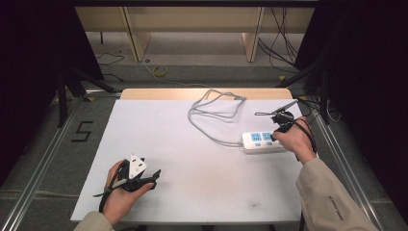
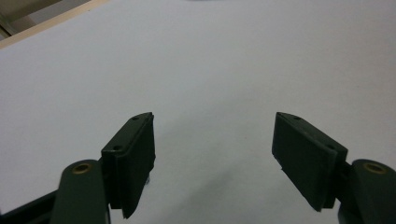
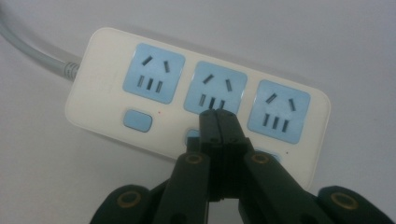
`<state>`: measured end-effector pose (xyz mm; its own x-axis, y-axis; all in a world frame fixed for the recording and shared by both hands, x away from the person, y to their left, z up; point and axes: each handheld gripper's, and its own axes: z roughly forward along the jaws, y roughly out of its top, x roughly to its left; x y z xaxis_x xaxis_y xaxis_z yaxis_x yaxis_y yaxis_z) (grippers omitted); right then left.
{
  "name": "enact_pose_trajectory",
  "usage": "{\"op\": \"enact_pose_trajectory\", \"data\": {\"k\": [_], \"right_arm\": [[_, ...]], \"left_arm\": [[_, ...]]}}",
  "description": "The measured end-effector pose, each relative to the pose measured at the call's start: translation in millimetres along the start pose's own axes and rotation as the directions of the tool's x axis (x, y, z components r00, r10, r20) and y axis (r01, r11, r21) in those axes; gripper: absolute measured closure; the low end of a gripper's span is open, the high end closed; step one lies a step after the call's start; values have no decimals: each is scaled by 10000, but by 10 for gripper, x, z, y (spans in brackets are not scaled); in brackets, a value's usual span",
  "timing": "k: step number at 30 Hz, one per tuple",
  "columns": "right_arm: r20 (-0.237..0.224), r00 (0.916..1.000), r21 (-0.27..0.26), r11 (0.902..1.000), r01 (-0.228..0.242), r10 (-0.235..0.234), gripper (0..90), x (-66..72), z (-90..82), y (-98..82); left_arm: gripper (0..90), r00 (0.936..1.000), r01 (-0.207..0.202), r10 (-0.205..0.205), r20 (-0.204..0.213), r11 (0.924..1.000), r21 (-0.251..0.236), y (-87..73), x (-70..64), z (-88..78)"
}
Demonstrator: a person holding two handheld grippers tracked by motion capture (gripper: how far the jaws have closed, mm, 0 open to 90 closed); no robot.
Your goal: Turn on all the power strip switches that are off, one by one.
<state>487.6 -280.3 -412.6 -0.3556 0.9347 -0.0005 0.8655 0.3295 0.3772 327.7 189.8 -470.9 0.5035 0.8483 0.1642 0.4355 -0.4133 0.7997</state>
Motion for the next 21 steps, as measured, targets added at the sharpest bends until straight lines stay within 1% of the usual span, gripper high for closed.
{"op": "enact_pose_trajectory", "data": {"k": [6, 8, 13, 21], "right_arm": [[110, 9998, 0, 9999, -136, 136, 900, -65, -18, -10], [155, 9996, 16, 9997, -251, 250, 900, -94, -32, -11], [256, 9992, -6, 9995, -312, 312, 900, -161, -41, -26], [353, 9982, -20, 9988, -480, 481, 900, -223, -45, -34]], "left_arm": [[301, 10000, 11, -11, 3, 10000, -21, 1, 0, 1], [301, 10000, 9, -9, 2, 10000, -19, 0, 1, 1], [301, 10000, -6, 6, -7, 10000, -25, 1, -1, 1], [301, 10000, 3, -3, 1, 10000, -30, 2, -1, 1]]}}
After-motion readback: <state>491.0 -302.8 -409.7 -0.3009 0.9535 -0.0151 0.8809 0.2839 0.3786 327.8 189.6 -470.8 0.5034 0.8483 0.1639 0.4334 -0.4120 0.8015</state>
